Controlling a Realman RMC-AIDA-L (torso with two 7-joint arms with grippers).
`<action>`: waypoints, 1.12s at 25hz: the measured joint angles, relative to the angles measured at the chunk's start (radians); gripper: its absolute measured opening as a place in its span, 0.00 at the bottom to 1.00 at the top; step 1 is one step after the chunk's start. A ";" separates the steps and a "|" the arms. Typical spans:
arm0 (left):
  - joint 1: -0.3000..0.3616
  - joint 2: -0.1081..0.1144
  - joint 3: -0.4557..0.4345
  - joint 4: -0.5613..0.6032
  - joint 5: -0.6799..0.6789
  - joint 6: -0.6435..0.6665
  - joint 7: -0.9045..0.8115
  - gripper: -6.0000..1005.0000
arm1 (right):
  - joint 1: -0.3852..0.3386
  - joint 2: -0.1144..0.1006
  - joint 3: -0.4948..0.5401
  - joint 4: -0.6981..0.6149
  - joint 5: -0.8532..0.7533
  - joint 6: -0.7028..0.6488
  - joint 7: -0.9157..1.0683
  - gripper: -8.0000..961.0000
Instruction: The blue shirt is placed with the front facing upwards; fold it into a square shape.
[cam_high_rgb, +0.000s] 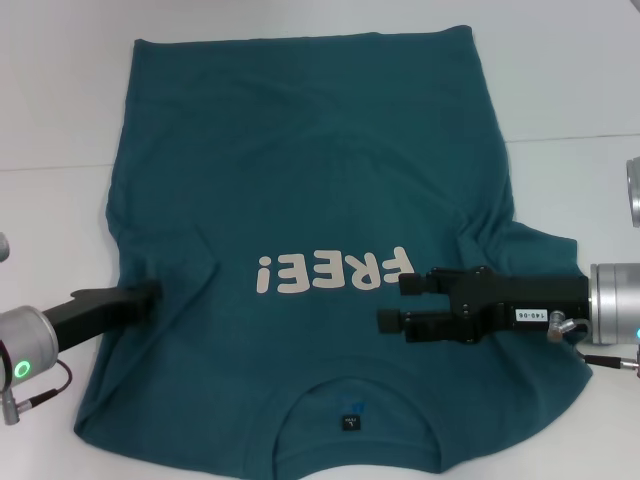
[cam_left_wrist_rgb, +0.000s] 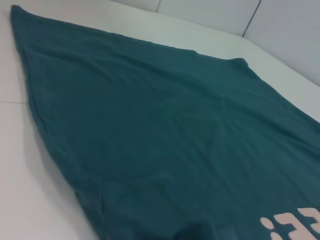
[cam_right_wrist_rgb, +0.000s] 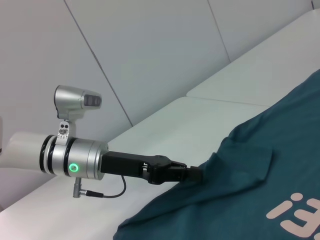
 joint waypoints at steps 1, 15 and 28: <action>0.000 0.000 0.002 0.000 0.000 0.005 -0.001 0.03 | 0.000 0.000 0.000 0.000 0.000 0.000 0.000 0.92; -0.005 -0.001 0.063 -0.001 0.000 0.065 -0.027 0.04 | -0.004 0.000 0.002 0.003 0.000 -0.004 -0.002 0.92; -0.001 -0.001 0.064 0.008 -0.002 0.257 -0.029 0.04 | -0.005 -0.002 0.003 0.007 -0.003 -0.001 -0.005 0.92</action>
